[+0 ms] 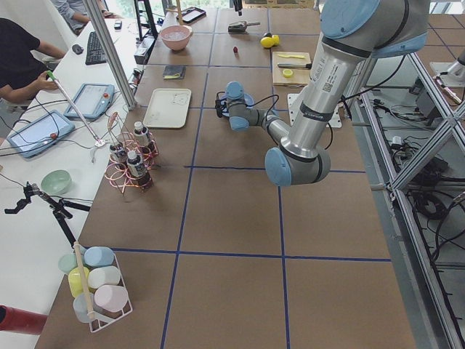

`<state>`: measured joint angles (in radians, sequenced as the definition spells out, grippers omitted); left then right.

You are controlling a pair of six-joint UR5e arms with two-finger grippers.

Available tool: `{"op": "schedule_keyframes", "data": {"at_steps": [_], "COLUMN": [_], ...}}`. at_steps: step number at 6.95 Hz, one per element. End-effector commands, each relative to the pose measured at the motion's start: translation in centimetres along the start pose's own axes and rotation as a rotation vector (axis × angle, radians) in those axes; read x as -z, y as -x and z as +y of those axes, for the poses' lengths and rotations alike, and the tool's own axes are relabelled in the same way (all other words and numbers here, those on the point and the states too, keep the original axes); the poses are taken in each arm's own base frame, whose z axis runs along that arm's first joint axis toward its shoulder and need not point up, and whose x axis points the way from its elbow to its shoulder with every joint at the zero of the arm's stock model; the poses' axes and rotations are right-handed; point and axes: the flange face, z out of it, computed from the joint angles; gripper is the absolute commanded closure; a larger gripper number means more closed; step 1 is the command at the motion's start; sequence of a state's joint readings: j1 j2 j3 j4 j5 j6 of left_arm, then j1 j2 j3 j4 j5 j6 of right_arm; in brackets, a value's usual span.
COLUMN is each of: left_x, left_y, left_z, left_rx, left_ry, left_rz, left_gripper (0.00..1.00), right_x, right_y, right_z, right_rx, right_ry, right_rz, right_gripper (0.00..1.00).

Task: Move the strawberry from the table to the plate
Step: 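Drag the plate toward table center with left gripper while right gripper grasps strawberry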

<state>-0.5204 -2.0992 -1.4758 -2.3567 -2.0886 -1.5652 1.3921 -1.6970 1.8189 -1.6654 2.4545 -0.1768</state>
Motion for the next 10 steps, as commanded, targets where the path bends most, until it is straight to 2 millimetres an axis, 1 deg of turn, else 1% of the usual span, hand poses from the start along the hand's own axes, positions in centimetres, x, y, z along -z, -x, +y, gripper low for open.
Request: {"op": "schedule_keyframes", "data": {"at_steps": [1, 2, 3, 4, 5, 6, 7, 8, 9, 10], "left_x": [0.3, 1.6, 2.3, 2.7, 2.7, 2.7, 2.6, 2.4, 2.3, 2.3], "left_y": [-0.3, -1.1, -1.5, -1.8, -1.8, -1.7, -1.4, -1.2, -1.2, -1.2], "left_z": [0.4, 0.3, 0.5, 0.7, 0.7, 0.7, 0.8, 0.8, 0.6, 0.6], "left_rx": [-0.007, -0.011, -0.017, -0.007, -0.006, -0.007, -0.005, -0.004, -0.004, -0.004], "left_ry": [0.004, -0.006, -0.011, -0.010, -0.010, -0.012, -0.010, -0.011, -0.032, -0.041], "left_rz": [0.012, 0.034, 0.048, 0.055, 0.057, 0.055, 0.051, 0.047, 0.047, 0.047], "left_gripper": [0.18, 0.16, 0.16, 0.16, 0.16, 0.16, 0.16, 0.16, 0.16, 0.16], "right_x": [-0.8, -1.6, -2.5, -5.2, -7.7, -9.7, -12.0, -13.7, -14.2, -15.2], "right_y": [1.1, 2.4, 4.1, 6.4, 8.3, 10.0, 10.4, 11.1, 11.8, 12.0], "right_z": [-0.5, -1.1, -1.7, -1.8, -2.0, -2.2, -2.4, -2.6, -2.8, -3.0], "right_rx": [-0.037, -0.037, -0.021, -0.098, -0.136, -0.164, -0.162, -0.155, -0.144, -0.142], "right_ry": [0.004, -0.012, -0.060, -0.076, -0.095, -0.120, -0.166, -0.201, -0.213, -0.205], "right_rz": [-0.006, -0.010, -0.012, 0.016, 0.029, 0.015, 0.051, 0.063, 0.059, 0.071], "right_gripper": [0.00, 0.00, 0.00, 0.00, 0.00, 0.00, 0.00, 0.11, 0.03, 0.01]}}
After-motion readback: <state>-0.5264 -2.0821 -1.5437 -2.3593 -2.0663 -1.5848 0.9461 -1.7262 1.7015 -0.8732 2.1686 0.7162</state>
